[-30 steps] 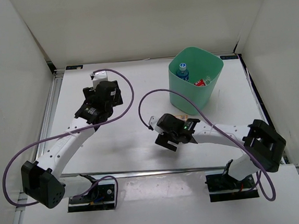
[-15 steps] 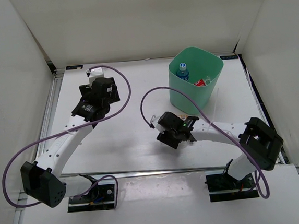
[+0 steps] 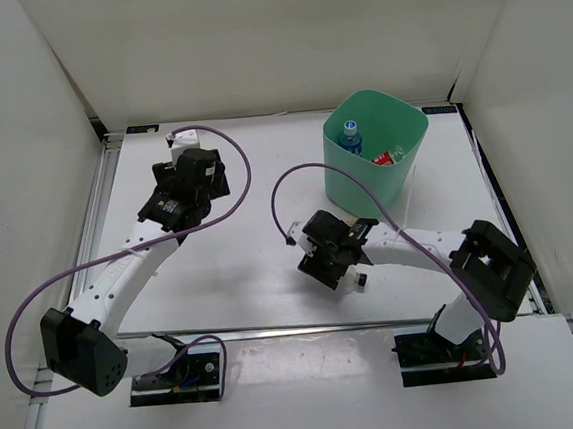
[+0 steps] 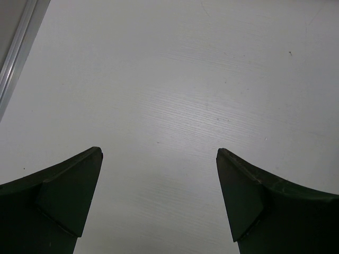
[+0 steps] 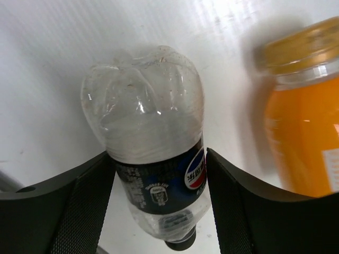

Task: Put the plastic bottles in the bin

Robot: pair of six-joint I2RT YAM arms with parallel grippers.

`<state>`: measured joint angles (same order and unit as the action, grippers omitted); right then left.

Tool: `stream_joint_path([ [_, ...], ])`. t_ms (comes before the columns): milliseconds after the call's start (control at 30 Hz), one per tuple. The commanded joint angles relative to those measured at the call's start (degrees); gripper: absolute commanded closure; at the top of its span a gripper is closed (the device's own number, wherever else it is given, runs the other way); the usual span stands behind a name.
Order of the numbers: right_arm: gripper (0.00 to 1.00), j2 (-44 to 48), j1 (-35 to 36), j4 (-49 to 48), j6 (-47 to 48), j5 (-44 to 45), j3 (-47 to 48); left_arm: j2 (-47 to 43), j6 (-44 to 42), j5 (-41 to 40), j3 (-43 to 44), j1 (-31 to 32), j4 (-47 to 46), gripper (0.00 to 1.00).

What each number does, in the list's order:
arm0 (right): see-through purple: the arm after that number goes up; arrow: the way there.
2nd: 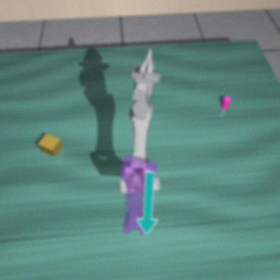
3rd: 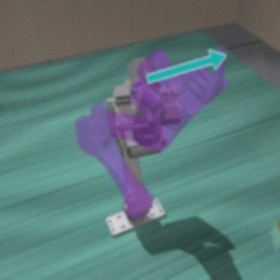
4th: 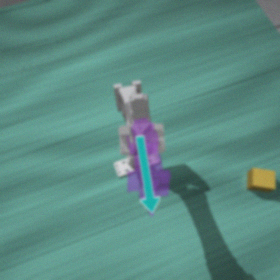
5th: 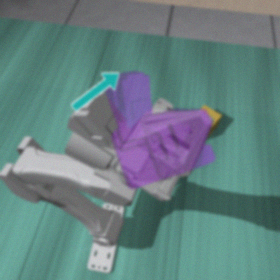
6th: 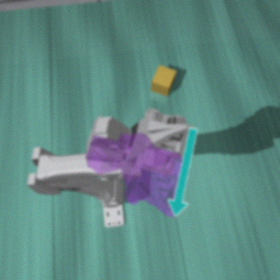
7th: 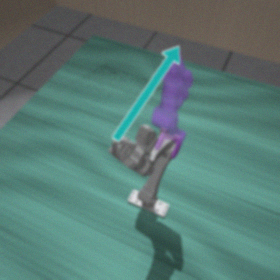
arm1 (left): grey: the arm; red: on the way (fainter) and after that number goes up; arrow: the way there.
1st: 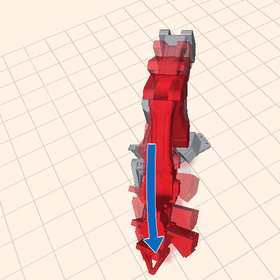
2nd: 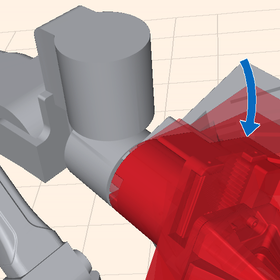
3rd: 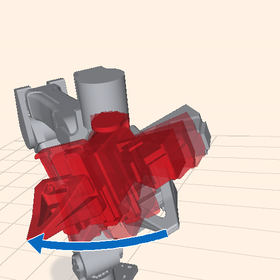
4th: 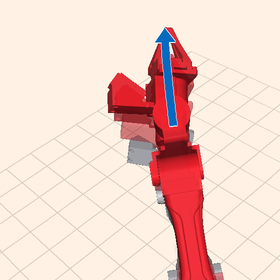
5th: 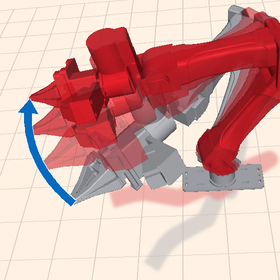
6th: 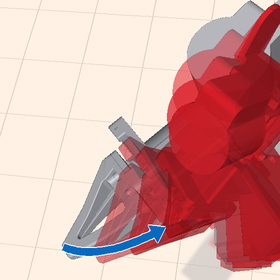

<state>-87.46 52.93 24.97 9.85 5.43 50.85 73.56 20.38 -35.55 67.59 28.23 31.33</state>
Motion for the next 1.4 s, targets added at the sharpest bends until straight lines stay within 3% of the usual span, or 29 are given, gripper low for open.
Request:
stream_joint_path([
  [0, 0.28, -1.22, -0.28, 1.57, -0.62, -5.34, 1.36, -1.66, -0.52, 0.22, 0.17, -0.28, 0.48, 0.0],
  [233, 0.28, -1.84, -0.28, 3.15, -0.62, -8.16, 2.49, -1.66, -0.52, 0.22, 0.17, -0.28, 1.01, 0.0],
  [400, 0.61, -2.36, -0.28, 10.07, -2.19, -4.56, 8.55, -2.81, -0.52, 0.22, -0.88, -0.28, 1.01, 0.0],
  [600, 0.66, 1.06, 1.13, 15.89, -6.15, -0.43, 21.82, -4.74, -0.52, -1.54, -2.55, -0.28, 1.01, 0.0],
  [700, 0.72, 3.34, 2.53, 17.39, -6.68, 6.15, 32.44, -5.27, -0.52, -1.54, -2.55, -0.89, 1.01, 0.0],
  [767, 0.76, 3.35, 1.05, 17.39, -6.07, 11.85, 38.85, -5.88, -0.52, -1.54, -3.08, -1.42, 1.01, 0.0],
  [800, 0.77, 1.96, -1.49, 18.26, -5.37, 17.8, 46.37, -5.88, -0.52, -2.06, -3.08, -1.42, 1.01, 0.0],
  [933, 0.77, -0.78, -10.62, 19.68, -5.36, 21.81, 61.78, -6.93, -1.05, -2.07, -3.78, -1.95, 1.01, 0.0],
  [1100, 0.79, -1.4, -19.78, 10.37, -3.52, 24.36, 61.92, -6.94, -0.52, -2.07, -5.01, -1.95, 1.01, 0.0],
  [1200, 0.79, -2.27, -25.05, 9.66, -6.23, 23.06, 62.0, -7.47, -0.52, -1.54, -5.54, -2.56, 1.01, 0.0],
  [1367, 0.61, -4.3, -28.84, 9.66, -9.14, 20.32, 62.53, -7.47, -1.13, -1.54, -5.54, -3.61, 1.01, 0.0],
])
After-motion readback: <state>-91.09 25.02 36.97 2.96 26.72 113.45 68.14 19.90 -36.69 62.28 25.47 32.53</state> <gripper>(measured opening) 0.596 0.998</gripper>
